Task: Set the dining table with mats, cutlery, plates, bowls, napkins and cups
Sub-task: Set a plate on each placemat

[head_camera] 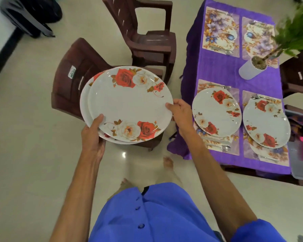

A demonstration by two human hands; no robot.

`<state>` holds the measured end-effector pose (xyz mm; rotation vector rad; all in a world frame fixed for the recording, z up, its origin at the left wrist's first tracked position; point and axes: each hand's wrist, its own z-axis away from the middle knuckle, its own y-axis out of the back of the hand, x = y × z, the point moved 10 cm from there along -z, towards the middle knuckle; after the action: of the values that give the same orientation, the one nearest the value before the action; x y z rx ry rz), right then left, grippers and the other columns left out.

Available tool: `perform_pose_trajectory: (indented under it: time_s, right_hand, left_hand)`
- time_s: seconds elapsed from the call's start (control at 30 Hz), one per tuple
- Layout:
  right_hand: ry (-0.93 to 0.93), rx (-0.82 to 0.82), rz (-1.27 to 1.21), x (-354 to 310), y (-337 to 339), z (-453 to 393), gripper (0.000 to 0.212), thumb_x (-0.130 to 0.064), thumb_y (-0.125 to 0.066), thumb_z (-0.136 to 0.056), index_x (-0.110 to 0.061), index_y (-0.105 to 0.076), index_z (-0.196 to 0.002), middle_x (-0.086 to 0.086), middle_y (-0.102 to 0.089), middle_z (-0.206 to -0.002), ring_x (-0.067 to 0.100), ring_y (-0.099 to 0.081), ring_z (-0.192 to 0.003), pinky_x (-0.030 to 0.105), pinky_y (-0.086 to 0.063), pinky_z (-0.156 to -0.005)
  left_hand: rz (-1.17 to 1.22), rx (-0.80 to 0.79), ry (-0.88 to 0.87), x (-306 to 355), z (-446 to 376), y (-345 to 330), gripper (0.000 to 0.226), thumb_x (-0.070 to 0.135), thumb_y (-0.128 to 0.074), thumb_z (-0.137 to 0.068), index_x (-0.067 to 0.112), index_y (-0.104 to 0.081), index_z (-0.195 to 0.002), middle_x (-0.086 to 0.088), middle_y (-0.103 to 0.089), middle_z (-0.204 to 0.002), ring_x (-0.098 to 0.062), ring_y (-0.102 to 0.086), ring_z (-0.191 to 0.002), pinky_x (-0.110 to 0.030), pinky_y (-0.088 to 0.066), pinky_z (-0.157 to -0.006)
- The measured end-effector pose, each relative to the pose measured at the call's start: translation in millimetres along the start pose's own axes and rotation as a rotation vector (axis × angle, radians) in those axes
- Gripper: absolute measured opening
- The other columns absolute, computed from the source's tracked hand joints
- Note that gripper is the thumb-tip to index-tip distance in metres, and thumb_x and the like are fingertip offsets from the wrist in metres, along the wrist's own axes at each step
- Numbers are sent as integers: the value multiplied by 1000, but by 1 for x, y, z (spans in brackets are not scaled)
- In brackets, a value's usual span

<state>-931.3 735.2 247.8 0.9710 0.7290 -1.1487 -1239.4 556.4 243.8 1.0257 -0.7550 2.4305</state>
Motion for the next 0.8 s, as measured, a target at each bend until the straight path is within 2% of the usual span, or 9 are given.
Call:
perform_pose_trajectory:
  time_s: [0.13,0.33,0.4,0.47,0.57,0.63,0.73,0.8]
  right_hand:
    - [23,71,-69,-11,-48,33,16,-22,-69,-97,-11,-69,-108,-12,-75,-89,2,-74,-83,19,-54,-65]
    - [18,282,-174,-33,-84,47,14,-16,-62,-101,-4,-65,-109,-10,-69,-87,-10,-68,-72,10,-48,-59]
    - [34,345,-197,-44,-94,41,16,-16,-60,-102,-3,-63,-111,-7,-68,-91,-8,-68,-73,10,-49,-59]
    - [46,382,-205,-56,-105,29,17,-19,-61,-102,-5,-64,-110,-4,-69,-93,-2,-70,-77,16,-52,-63]
    - [41,418,-203,-73,-130,4,14,-20,-62,-100,-10,-69,-107,-6,-72,-92,0,-67,-76,22,-51,-66]
    - [56,393,-191,-90,-155,-11,12,-20,-60,-101,-15,-71,-99,-13,-71,-84,-2,-66,-73,20,-49,-65]
    - [75,361,-162,-121,-198,-27,25,-17,-56,-104,-22,-64,-81,-20,-63,-67,-7,-58,-62,12,-43,-56]
    - [65,370,-148,-139,-216,-36,23,-18,-55,-105,-20,-65,-84,-19,-64,-68,-7,-59,-61,11,-42,-54]
  left_hand:
    - [-53,-52,-15,49,-26,29,47,11,-77,-89,2,-67,-134,-14,-74,-125,-32,-72,-114,-46,-61,-94]
    - [-114,-144,-12,105,-73,31,43,2,-75,-87,3,-68,-130,-14,-75,-124,-35,-71,-117,-49,-59,-98]
    - [-121,-167,6,118,-92,24,37,-1,-73,-87,5,-71,-123,-15,-76,-121,-37,-71,-116,-51,-59,-98]
    - [-139,-193,18,132,-113,16,35,-4,-73,-85,6,-73,-118,-15,-77,-118,-38,-71,-114,-51,-60,-96]
    - [-207,-250,18,161,-147,9,41,-4,-75,-83,3,-71,-123,-14,-78,-115,-35,-74,-109,-46,-62,-91]
    - [-235,-280,7,185,-170,8,43,-3,-77,-82,2,-70,-125,-14,-77,-116,-33,-75,-108,-45,-62,-91]
    - [-268,-292,9,229,-207,11,33,-3,-75,-85,5,-72,-117,-12,-79,-112,-32,-76,-105,-46,-63,-90]
    - [-283,-312,18,256,-233,10,31,-2,-74,-86,7,-72,-116,-10,-79,-111,-30,-76,-104,-44,-64,-87]
